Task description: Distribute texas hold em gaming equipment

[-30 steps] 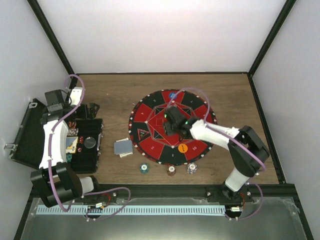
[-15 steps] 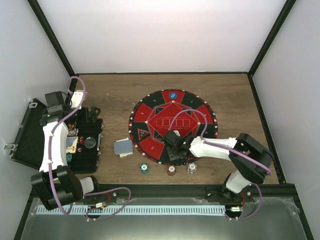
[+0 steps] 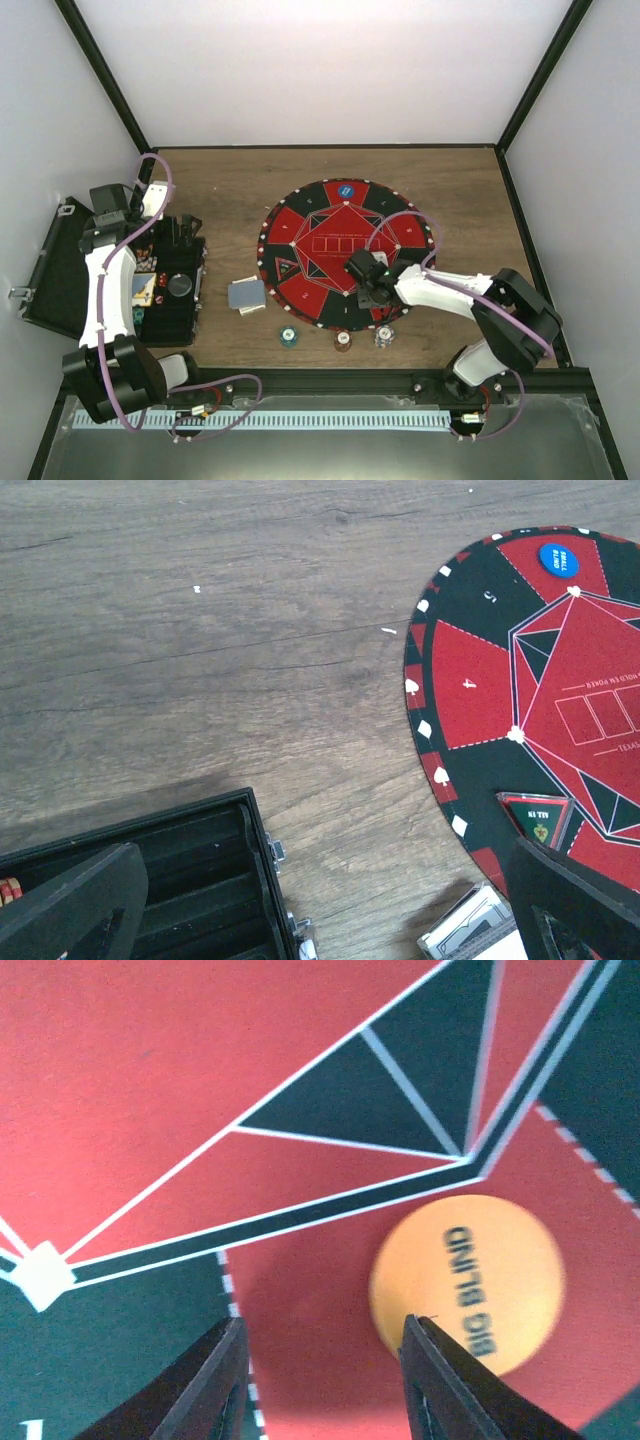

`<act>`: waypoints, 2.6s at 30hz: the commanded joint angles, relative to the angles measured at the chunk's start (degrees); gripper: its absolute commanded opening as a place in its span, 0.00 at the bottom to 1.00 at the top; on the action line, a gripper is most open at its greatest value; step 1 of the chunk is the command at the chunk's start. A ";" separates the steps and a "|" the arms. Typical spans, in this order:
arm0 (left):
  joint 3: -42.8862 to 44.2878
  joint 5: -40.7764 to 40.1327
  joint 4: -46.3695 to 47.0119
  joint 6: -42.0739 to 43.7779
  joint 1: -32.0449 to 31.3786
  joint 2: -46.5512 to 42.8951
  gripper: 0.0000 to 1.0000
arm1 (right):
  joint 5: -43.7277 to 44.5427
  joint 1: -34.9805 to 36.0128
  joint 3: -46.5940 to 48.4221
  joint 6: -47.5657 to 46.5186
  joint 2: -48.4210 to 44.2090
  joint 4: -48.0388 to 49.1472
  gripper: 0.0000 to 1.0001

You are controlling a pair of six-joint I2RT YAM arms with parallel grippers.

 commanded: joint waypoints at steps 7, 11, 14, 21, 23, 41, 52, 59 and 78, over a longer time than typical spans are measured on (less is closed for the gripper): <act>1.57 1.03 -2.02 1.44 0.35 0.26 1.00 | 3.35 2.74 7.85 -2.49 -1.44 -4.90 0.51; 2.37 -1.34 -3.55 1.70 0.35 1.10 1.00 | 4.11 10.13 17.38 -2.95 0.72 -7.60 0.63; 2.14 -3.85 -3.99 2.01 0.33 0.98 1.00 | 1.00 15.48 21.95 -3.33 2.16 -6.87 0.71; -0.96 -7.93 -3.31 2.17 0.35 -1.77 1.00 | -7.53 25.59 27.42 -3.50 11.35 -4.51 0.86; -1.42 -8.80 -3.21 2.37 0.35 -2.06 1.00 | -9.02 26.27 27.51 -3.60 13.46 -4.01 0.86; -1.67 -9.54 -3.23 3.13 0.34 -3.67 1.00 | -12.18 26.71 25.06 -4.11 18.01 -2.09 0.70; -1.49 -9.74 -3.20 3.22 0.36 -3.92 1.00 | -10.47 27.38 25.43 -4.01 18.68 -2.59 0.50; -1.19 -10.17 -3.21 3.42 0.37 -4.18 1.00 | -9.91 27.92 25.82 -3.88 18.83 -3.07 0.35; -0.28 -10.57 -3.47 3.32 0.35 -3.78 1.00 | -4.61 21.12 31.40 -7.73 13.25 -7.71 0.07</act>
